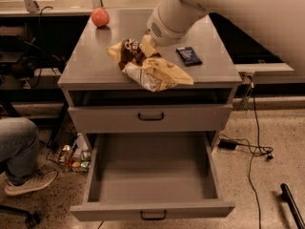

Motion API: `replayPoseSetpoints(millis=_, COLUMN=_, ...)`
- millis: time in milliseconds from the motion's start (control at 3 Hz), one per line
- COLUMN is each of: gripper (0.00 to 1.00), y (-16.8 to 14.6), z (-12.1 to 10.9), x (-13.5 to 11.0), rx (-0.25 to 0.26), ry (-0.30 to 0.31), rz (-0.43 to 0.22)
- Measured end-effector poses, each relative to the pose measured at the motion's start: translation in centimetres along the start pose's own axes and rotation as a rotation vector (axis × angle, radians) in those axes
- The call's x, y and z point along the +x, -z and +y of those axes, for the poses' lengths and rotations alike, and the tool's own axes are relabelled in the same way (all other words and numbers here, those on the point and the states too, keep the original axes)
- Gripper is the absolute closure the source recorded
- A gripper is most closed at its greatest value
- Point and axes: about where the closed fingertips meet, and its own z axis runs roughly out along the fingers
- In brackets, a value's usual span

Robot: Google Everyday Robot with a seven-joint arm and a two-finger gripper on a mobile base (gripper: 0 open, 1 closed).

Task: Place brown chip bag into middle drawer

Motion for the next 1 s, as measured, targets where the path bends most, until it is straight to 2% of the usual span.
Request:
replayPoseSetpoints(millis=333, gripper=1.0, y=0.0, z=0.1, x=-0.1, rx=-0.001, ry=0.001, rz=0.0)
replayPoseSetpoints(millis=667, gripper=1.0, y=-0.2, z=1.0, x=0.4, rx=-0.046, ry=0.055, rz=0.004)
replayPoseSetpoints(millis=1000, gripper=1.0, y=1.6, z=4.9, x=3.3, rx=-0.143, ry=0.168, rz=0.002)
